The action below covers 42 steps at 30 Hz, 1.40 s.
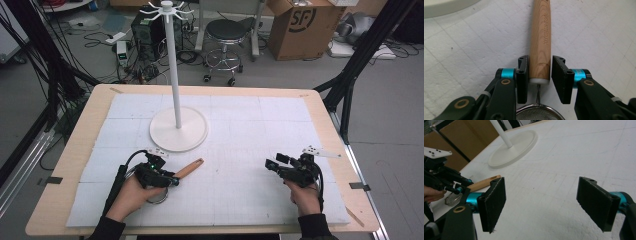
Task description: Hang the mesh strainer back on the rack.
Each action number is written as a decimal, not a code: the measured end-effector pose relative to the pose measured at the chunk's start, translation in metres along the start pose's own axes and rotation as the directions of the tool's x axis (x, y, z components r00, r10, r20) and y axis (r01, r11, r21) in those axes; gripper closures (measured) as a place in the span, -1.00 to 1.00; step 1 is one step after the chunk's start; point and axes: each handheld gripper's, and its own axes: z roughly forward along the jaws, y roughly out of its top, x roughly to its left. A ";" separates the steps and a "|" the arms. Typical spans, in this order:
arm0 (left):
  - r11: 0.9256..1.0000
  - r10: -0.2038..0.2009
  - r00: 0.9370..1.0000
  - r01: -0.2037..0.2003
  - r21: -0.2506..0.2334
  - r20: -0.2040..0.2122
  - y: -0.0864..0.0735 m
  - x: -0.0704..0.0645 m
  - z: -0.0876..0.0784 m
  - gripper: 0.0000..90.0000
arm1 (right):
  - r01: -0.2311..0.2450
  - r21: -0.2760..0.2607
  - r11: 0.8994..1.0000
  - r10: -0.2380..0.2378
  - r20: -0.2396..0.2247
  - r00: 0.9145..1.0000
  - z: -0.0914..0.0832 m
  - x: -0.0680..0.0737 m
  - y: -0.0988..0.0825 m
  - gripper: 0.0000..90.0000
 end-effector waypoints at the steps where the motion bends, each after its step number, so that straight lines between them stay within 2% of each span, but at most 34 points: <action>1: 1.000 0.007 1.000 -0.007 0.000 -0.007 0.000 -0.001 0.000 0.52 | -0.001 0.002 1.000 0.001 0.000 1.000 -0.001 0.000 0.000 -0.49; 5: 0.999 0.054 0.998 -0.053 0.010 -0.046 0.000 -0.007 0.002 0.52 | -0.003 -0.002 1.000 0.003 0.002 1.000 -0.001 0.000 0.000 -0.49; 8: 0.997 0.078 0.994 -0.077 0.021 -0.075 0.000 -0.012 0.003 0.51 | -0.002 -0.004 1.000 0.002 0.001 1.000 -0.002 -0.001 0.000 -0.49; 13: 0.994 0.106 0.989 -0.104 0.028 -0.102 0.000 -0.016 0.005 0.51 | 0.000 -0.005 1.000 0.000 0.001 1.000 -0.002 0.000 0.000 -0.48; 15: 0.992 0.126 0.984 -0.123 0.031 -0.125 0.000 -0.019 0.006 0.51 | 0.003 -0.005 1.000 -0.003 0.002 1.000 -0.001 0.000 0.000 -0.49; 20: 0.990 0.141 0.979 -0.136 0.038 -0.147 -0.001 -0.023 0.007 0.51 | 0.003 -0.007 1.000 -0.003 0.003 1.000 -0.001 0.000 0.000 -0.48; 23: 0.985 0.169 0.969 -0.163 0.050 -0.178 0.000 -0.028 0.008 0.53 | 0.003 -0.007 1.000 -0.003 0.004 1.000 -0.001 0.001 0.000 -0.48; 25: 0.985 0.171 0.968 -0.165 0.050 -0.184 0.000 -0.029 0.008 0.54 | 0.002 -0.007 1.000 -0.002 0.005 1.000 -0.001 0.000 0.000 -0.48; 28: 0.986 0.164 0.970 -0.158 0.049 -0.179 0.000 -0.028 0.007 0.54 | 0.004 -0.009 1.000 -0.004 0.007 1.000 -0.002 0.000 0.000 -0.48; 31: 0.991 0.135 0.978 -0.129 0.046 -0.160 0.002 -0.025 0.005 0.55 | 0.005 -0.018 1.000 -0.005 0.008 1.000 -0.002 -0.001 0.001 -0.47; 32: 0.992 0.125 0.981 -0.120 0.039 -0.147 0.002 -0.023 0.004 0.58 | 0.003 -0.020 1.000 -0.002 0.008 1.000 -0.002 -0.001 0.001 -0.46; 34: 0.995 0.097 0.993 -0.097 0.002 -0.070 0.002 -0.020 0.000 0.59 | 0.000 -0.022 1.000 0.000 0.009 1.000 -0.003 -0.002 0.001 -0.46; 35: 0.995 0.094 0.994 -0.095 -0.012 -0.053 0.003 -0.020 -0.002 0.59 | -0.002 -0.023 1.000 0.002 0.008 1.000 -0.003 -0.002 0.001 -0.46; 36: 0.994 0.110 0.992 -0.110 -0.003 -0.063 0.003 -0.021 -0.001 0.59 | -0.001 -0.024 1.000 0.001 0.009 1.000 -0.004 -0.003 0.001 -0.46; 38: 0.993 0.117 0.989 -0.117 0.008 -0.093 0.002 -0.021 0.001 0.59 | -0.005 -0.020 1.000 0.005 0.009 1.000 -0.003 -0.003 0.001 -0.46; 42: 0.993 0.112 0.991 -0.114 -0.018 -0.069 0.003 -0.020 0.000 0.59 | 0.001 -0.023 1.000 -0.001 0.008 1.000 -0.004 -0.003 0.001 -0.46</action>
